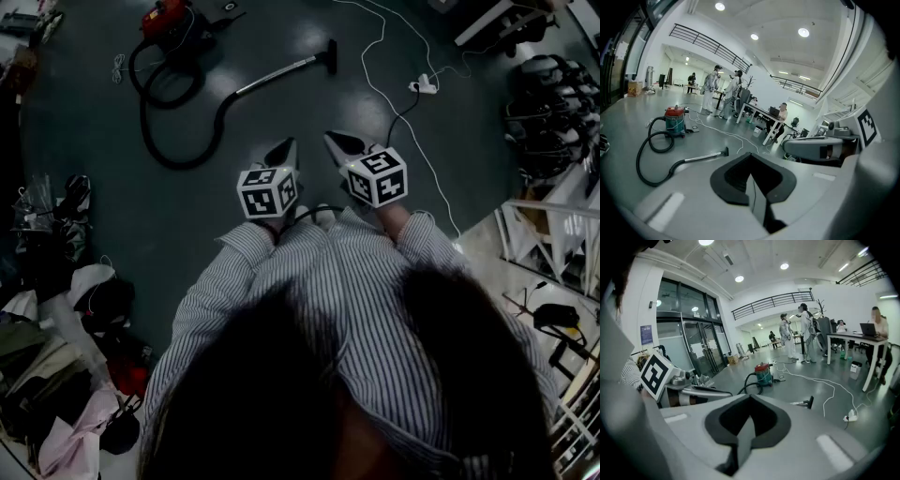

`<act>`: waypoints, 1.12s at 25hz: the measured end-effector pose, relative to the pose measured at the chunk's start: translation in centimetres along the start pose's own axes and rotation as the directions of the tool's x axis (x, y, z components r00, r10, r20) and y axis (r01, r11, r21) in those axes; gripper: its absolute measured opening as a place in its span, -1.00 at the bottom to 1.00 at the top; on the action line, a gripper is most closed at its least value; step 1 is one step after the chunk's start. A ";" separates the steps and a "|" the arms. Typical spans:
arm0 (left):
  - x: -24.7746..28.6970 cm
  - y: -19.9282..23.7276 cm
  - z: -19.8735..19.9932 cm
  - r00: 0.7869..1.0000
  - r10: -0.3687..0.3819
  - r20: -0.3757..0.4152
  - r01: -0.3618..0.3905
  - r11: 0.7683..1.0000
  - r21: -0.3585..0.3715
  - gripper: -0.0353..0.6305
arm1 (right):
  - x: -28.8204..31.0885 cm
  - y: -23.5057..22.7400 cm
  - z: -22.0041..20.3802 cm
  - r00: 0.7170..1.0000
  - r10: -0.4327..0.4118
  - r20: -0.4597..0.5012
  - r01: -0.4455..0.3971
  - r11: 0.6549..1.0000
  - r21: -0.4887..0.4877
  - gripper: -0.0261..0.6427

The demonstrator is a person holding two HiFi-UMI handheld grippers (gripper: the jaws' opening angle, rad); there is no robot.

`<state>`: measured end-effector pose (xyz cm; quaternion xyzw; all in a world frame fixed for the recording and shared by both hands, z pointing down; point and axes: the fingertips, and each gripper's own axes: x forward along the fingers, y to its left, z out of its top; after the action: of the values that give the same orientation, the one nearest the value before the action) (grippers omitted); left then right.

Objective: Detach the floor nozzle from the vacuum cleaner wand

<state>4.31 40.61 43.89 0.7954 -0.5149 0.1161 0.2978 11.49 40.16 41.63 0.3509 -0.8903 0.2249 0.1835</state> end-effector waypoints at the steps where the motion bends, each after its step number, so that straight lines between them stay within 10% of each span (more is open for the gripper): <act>1: 0.1 -0.1 -0.2 1.000 0.000 -0.005 0.000 1.000 -0.001 -0.88 | -0.1 -0.1 0.0 1.000 0.002 -0.001 -0.002 1.000 -0.003 -0.92; 28: 2.4 2.8 -0.2 0.995 0.099 0.000 -0.099 0.991 -0.089 -0.88 | -0.3 -5.5 0.9 0.999 -0.027 0.041 0.022 0.992 0.123 -0.92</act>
<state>2.86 38.11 46.19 0.7551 -0.5591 0.1057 0.3256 15.50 36.23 42.20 0.3771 -0.8741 0.2692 0.1456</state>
